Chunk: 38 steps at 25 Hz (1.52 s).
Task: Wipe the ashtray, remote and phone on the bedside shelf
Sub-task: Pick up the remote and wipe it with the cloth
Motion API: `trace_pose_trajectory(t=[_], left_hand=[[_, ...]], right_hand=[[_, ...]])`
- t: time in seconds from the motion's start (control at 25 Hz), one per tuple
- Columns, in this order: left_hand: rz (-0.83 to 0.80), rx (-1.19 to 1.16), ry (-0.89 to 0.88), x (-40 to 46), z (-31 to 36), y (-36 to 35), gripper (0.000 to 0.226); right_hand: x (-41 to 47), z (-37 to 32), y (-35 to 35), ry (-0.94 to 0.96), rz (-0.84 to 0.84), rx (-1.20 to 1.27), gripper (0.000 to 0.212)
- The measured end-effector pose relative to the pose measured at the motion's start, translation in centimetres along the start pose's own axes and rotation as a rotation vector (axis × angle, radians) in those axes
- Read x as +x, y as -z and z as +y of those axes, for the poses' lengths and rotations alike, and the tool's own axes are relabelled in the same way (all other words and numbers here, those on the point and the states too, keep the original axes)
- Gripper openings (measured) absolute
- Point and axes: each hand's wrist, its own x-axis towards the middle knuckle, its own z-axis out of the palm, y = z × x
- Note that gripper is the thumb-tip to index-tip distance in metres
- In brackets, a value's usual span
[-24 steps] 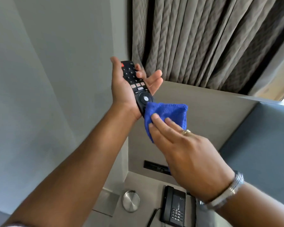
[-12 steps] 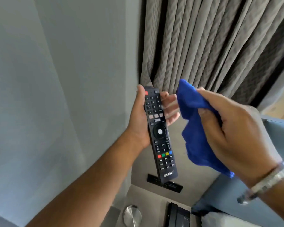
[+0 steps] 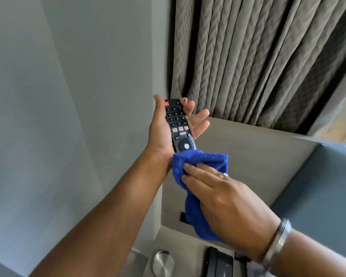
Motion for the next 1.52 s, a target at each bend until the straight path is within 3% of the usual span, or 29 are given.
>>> trace_pose_trajectory(t=[0.16, 0.4, 0.52, 0.64, 0.76, 0.92, 1.16, 1.36, 1.52], left_hand=[[-0.011, -0.043, 0.047, -0.1, -0.8, 0.9, 0.063], [-0.078, -0.042, 0.088, -0.8, -1.6, 0.7, 0.065], [-0.077, 0.053, 0.114, -0.8, -3.0, -0.8, 0.063], [-0.025, 0.011, 0.075, 0.0, -2.6, -0.3, 0.060], [-0.007, -0.034, 0.033, 0.8, -2.4, 1.6, 0.060], [-0.017, -0.073, 0.047, 1.3, -3.2, 2.8, 0.061], [-0.016, -0.022, 0.073, 2.5, -3.4, 4.5, 0.063], [0.064, 0.089, 0.196, 3.0, -6.8, 9.0, 0.065], [0.271, 0.289, 0.460, 0.3, -16.9, 17.8, 0.074]], right_hand=[[-2.8, 1.0, -0.7, 0.096, -0.030, -0.033, 0.041], [-2.9, 3.8, 3.0, -0.305, 0.175, 0.067, 0.050], [0.8, 2.6, 2.4, -0.263, 0.164, 0.005, 0.051], [1.1, 1.4, -0.7, -0.121, -0.056, -0.107, 0.058], [-1.7, 1.1, -3.0, -0.067, -0.209, -0.010, 0.066], [-3.4, 1.0, -4.5, -0.069, -0.262, -0.010, 0.057], [-5.8, 1.6, -6.2, -0.013, -0.156, -0.074, 0.054], [-8.6, 4.8, -11.8, -0.286, -0.274, 0.049, 0.046], [-12.6, 8.8, -19.1, -0.637, -0.337, 0.239, 0.054]])
